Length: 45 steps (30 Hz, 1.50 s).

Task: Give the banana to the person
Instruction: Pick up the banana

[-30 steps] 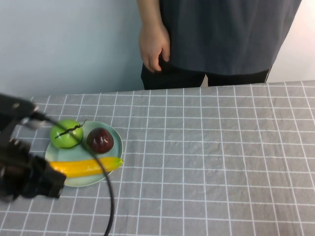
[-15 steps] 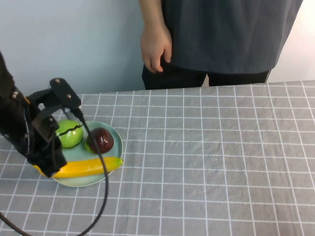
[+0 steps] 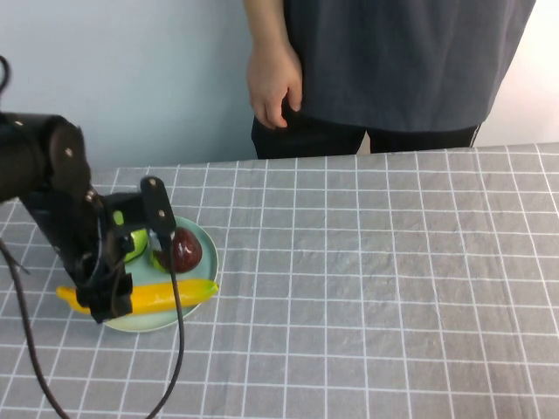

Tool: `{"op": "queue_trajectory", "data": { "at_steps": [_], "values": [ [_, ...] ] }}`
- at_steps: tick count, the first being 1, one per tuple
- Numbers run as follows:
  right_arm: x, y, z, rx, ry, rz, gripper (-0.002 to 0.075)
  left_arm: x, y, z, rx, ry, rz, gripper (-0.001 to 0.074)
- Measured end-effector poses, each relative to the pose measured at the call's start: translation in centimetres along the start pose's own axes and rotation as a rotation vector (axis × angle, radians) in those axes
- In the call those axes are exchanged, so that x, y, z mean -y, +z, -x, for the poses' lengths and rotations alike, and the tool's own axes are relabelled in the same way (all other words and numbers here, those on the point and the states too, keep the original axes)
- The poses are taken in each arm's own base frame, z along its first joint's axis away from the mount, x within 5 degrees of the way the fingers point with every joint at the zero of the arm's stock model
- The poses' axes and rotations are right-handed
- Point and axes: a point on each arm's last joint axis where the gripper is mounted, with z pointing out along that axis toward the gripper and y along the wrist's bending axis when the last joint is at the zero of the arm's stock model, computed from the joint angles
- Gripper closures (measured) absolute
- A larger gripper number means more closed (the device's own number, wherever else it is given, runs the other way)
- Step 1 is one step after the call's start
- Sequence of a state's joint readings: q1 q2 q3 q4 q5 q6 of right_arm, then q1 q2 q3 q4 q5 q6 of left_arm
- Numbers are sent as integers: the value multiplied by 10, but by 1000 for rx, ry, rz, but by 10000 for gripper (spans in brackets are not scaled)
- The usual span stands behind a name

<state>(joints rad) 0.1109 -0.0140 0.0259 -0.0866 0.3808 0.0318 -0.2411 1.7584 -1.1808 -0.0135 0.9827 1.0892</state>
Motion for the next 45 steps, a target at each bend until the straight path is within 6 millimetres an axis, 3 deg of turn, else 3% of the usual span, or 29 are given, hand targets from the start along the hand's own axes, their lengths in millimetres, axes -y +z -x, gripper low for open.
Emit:
{"op": "queue_trajectory", "data": {
  "at_steps": [3, 6, 27, 33, 37, 45],
  "values": [
    [0, 0, 0, 0, 0, 0, 735, -5, 17, 1, -41, 41, 4, 363],
    [0, 0, 0, 0, 0, 0, 735, -12, 30, -1, -85, 86, 28, 342],
    [0, 0, 0, 0, 0, 0, 735, -29, 82, 3, -109, 171, 92, 335],
    [0, 0, 0, 0, 0, 0, 735, -32, 89, 3, -124, 199, 102, 342],
    [0, 0, 0, 0, 0, 0, 735, -32, 90, 3, -121, 193, 106, 428],
    [0, 0, 0, 0, 0, 0, 735, -28, 88, 1, -144, 139, 74, 431]
  ]
}}
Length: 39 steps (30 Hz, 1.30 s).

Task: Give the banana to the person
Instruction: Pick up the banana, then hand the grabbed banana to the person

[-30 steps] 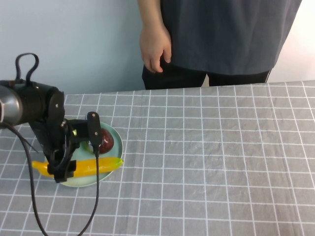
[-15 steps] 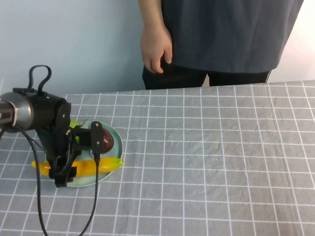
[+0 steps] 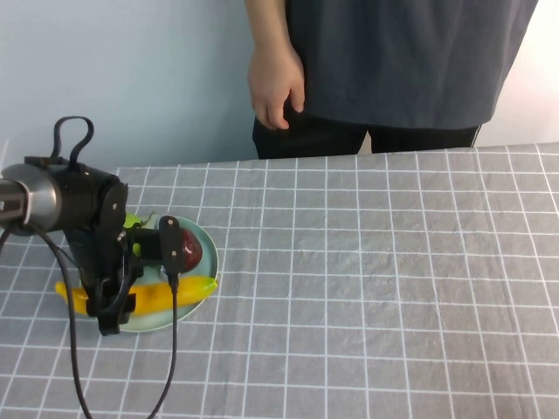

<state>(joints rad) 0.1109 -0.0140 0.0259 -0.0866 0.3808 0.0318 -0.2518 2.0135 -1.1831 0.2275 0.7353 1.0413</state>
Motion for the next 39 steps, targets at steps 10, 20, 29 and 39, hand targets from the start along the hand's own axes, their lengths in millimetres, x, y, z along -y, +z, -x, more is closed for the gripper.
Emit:
{"op": "queue_trajectory", "data": {
  "at_steps": [10, 20, 29, 39],
  "values": [
    [0, 0, 0, 0, 0, 0, 735, 21, -68, 18, 31, -37, 24, 431],
    [0, 0, 0, 0, 0, 0, 735, 33, -207, 36, 313, -294, 286, 431],
    [0, 0, 0, 0, 0, 0, 735, -3, -256, 53, 431, -406, 379, 431],
    [0, 0, 0, 0, 0, 0, 735, -26, -226, 83, 367, -400, 331, 431]
  ]
}}
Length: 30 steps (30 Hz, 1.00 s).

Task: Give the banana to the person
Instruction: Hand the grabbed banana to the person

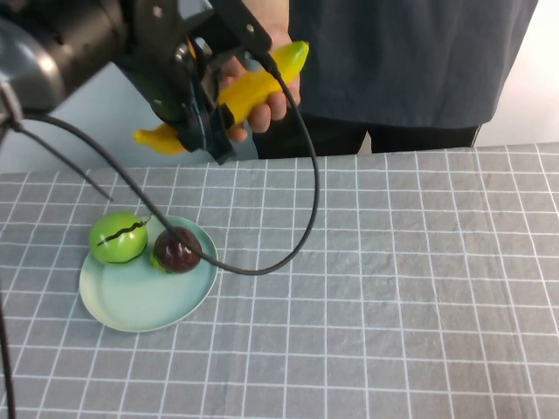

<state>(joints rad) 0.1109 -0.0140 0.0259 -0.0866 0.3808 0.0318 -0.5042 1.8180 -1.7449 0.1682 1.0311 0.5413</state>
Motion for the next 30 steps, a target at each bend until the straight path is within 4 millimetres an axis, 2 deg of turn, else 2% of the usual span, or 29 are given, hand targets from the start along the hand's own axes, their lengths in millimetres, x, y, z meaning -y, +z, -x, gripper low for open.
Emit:
{"op": "queue_trajectory", "data": {
  "at_steps": [8, 15, 17, 21, 25, 28, 30],
  "values": [
    [0, 0, 0, 0, 0, 0, 735, -2, 24, -1, -76, -28, 44, 431],
    [0, 0, 0, 0, 0, 0, 735, -1, 25, 1, -59, -45, 29, 431],
    [0, 0, 0, 0, 0, 0, 735, -1, 25, 1, -57, -63, 27, 396],
    [0, 0, 0, 0, 0, 0, 735, 0, 24, 1, -60, -109, 19, 252],
    [0, 0, 0, 0, 0, 0, 735, -6, 2, 4, -41, -172, 32, 204],
    [0, 0, 0, 0, 0, 0, 735, -14, -30, 7, 3, -244, 53, 200],
    [0, 0, 0, 0, 0, 0, 735, -17, -56, 8, 45, -285, 57, 237]
  ]
}}
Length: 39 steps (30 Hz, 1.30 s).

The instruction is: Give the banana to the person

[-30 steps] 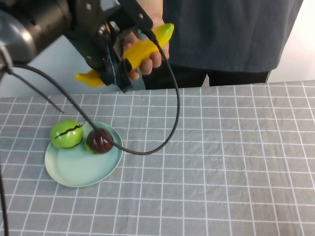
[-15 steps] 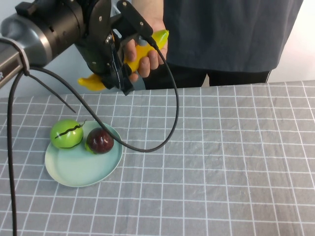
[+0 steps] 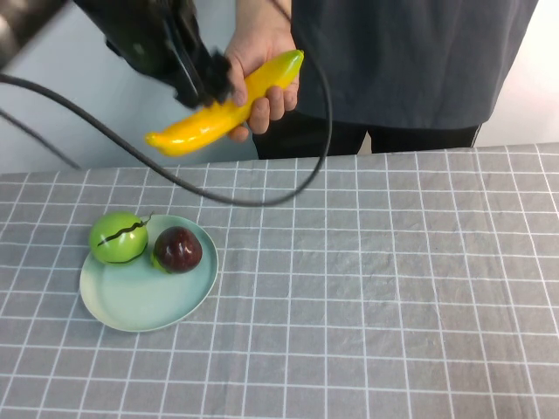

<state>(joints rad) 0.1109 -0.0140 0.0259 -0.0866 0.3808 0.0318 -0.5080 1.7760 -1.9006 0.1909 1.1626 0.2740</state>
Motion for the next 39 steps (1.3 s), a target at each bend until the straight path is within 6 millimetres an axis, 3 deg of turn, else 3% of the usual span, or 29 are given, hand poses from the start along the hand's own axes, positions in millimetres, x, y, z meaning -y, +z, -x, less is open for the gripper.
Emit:
{"op": "queue_trajectory", "data": {
  "at_steps": [3, 5, 8, 12, 18, 22, 26, 33, 39],
  "values": [
    [0, 0, 0, 0, 0, 0, 735, -2, -35, -2, 40, -42, -27, 395],
    [0, 0, 0, 0, 0, 0, 735, -3, -58, -5, 75, -59, -37, 566],
    [0, 0, 0, 0, 0, 0, 735, -5, -89, -11, 131, -76, -41, 687],
    [0, 0, 0, 0, 0, 0, 735, -6, -135, -25, 229, -97, -39, 728],
    [0, 0, 0, 0, 0, 0, 735, 4, -191, -72, 354, -118, -32, 736],
    [0, 0, 0, 0, 0, 0, 735, 19, -194, -113, 364, -134, -34, 736],
    [0, 0, 0, 0, 0, 0, 735, 38, -183, -157, 407, -170, -39, 737],
    [0, 0, 0, 0, 0, 0, 735, 78, -147, -237, 580, -293, -67, 738],
    [0, 0, 0, 0, 0, 0, 735, 105, -111, -287, 635, -337, -83, 738]
  ]
}}
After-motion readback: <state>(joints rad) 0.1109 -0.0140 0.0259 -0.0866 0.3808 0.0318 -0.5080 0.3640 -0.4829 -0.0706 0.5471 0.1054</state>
